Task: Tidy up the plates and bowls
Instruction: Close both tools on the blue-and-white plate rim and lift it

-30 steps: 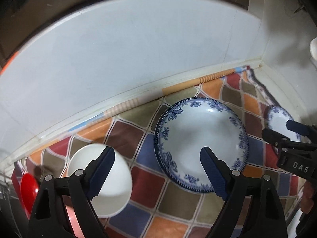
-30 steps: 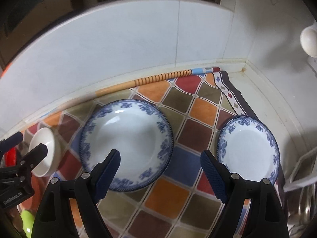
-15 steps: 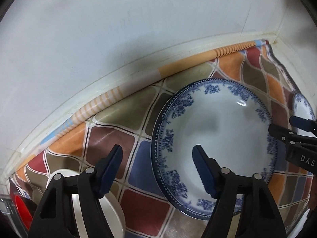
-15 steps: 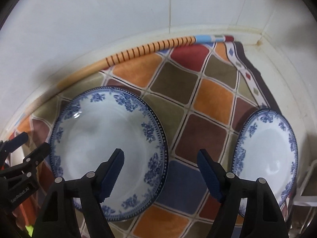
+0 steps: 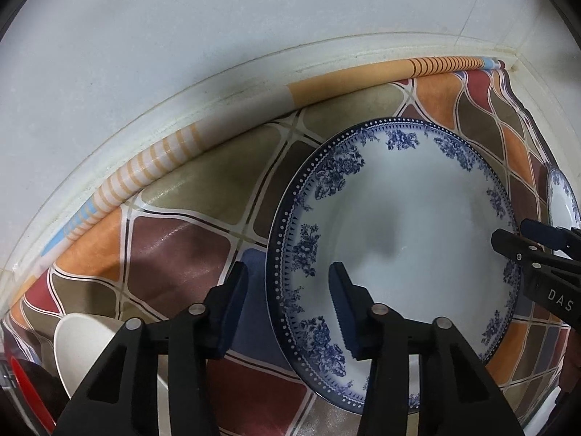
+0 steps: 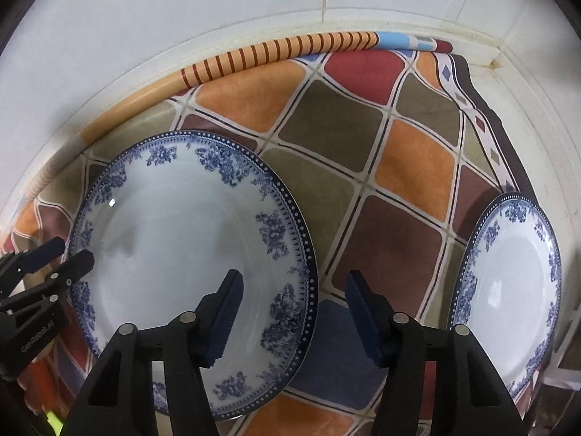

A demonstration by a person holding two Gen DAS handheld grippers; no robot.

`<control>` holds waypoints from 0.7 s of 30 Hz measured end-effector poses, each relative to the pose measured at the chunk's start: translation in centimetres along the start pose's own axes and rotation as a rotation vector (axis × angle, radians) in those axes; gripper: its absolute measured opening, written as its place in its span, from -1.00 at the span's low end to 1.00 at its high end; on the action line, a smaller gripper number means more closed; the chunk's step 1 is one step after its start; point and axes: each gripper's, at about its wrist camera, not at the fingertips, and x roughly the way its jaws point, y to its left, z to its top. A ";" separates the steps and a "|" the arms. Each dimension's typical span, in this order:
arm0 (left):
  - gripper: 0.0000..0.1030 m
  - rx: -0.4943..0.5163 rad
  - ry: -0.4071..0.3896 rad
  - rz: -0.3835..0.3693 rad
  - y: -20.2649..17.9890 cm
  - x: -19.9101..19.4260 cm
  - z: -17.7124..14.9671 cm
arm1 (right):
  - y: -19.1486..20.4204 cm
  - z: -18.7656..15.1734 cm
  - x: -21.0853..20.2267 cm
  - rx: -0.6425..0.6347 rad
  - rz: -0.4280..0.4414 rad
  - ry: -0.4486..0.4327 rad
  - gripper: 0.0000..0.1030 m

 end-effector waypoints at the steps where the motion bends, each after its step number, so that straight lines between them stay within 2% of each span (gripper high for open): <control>1: -0.17 0.000 0.002 -0.005 -0.1 0.1 0.1 | -0.1 0.0 0.1 -0.001 0.000 0.002 0.06; 6: -0.29 0.000 0.012 -0.017 -0.6 0.7 0.7 | -0.3 -0.4 0.6 0.003 0.018 0.020 -0.04; 15: -0.35 -0.029 0.005 -0.023 -0.4 0.1 0.4 | -0.9 -0.5 0.9 -0.007 0.048 0.019 -0.24; 21: -0.36 -0.023 -0.007 -0.022 -0.2 -0.8 0.0 | -0.4 -1.0 0.8 0.007 0.047 0.008 -0.28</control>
